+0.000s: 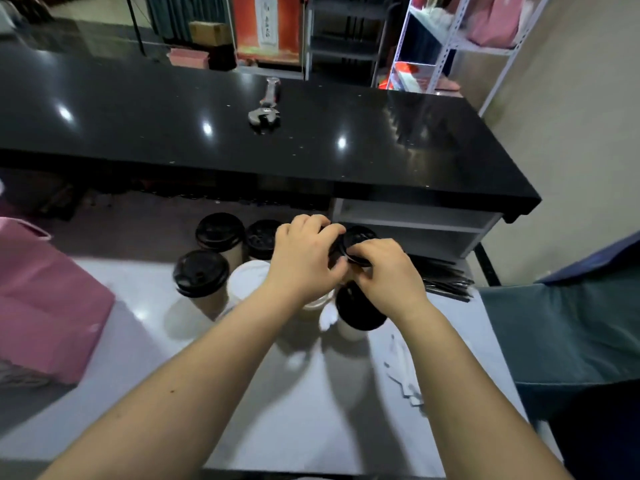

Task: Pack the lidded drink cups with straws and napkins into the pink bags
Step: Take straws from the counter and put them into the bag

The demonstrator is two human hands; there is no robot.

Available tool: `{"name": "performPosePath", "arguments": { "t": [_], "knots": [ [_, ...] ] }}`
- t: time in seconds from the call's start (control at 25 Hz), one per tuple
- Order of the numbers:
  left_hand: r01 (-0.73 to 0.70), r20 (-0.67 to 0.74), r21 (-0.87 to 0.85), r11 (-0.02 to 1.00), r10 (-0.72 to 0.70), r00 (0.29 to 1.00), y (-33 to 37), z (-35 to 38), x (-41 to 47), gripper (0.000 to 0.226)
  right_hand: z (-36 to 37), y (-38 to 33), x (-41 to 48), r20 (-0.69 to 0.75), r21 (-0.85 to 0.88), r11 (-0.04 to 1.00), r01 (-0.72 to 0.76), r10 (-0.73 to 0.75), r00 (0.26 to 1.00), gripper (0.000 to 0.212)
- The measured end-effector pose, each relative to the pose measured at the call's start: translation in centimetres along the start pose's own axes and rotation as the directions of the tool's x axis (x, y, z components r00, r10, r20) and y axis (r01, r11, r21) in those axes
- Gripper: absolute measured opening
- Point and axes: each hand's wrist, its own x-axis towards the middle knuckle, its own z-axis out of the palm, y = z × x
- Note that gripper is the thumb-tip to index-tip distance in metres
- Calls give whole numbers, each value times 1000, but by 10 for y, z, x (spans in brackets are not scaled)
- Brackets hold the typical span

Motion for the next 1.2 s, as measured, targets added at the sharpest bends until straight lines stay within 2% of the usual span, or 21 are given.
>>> {"name": "performPosePath", "arguments": {
  "t": [0.24,0.36,0.48,0.56,0.76,0.84,0.96,1.2],
  "knots": [
    [-29,162,-14,999,31,986,95,71,35,40,-41,111,-29,59,-68,982,-175,179,982,23],
    [-55,232,1,999,53,971,111,88,51,38,-45,149,-35,104,-92,965,-247,256,961,27],
    [-70,318,54,996,50,947,114,100,69,41,-28,183,-41,211,-137,951,-277,301,930,27],
    [-87,344,78,993,55,937,113,107,77,42,-15,200,-37,231,-170,943,-285,319,919,28],
    [-92,344,106,990,50,938,114,119,82,40,8,212,-12,259,-256,927,-274,338,905,32],
    [-83,329,113,990,41,943,112,120,82,40,16,213,-11,247,-277,926,-256,326,913,27],
    [-72,304,109,991,36,952,109,121,82,40,25,218,-12,202,-204,931,-302,342,918,16],
    [-46,246,79,996,25,969,108,120,83,41,1,218,-5,185,-47,928,-370,372,910,13]
  ]
}}
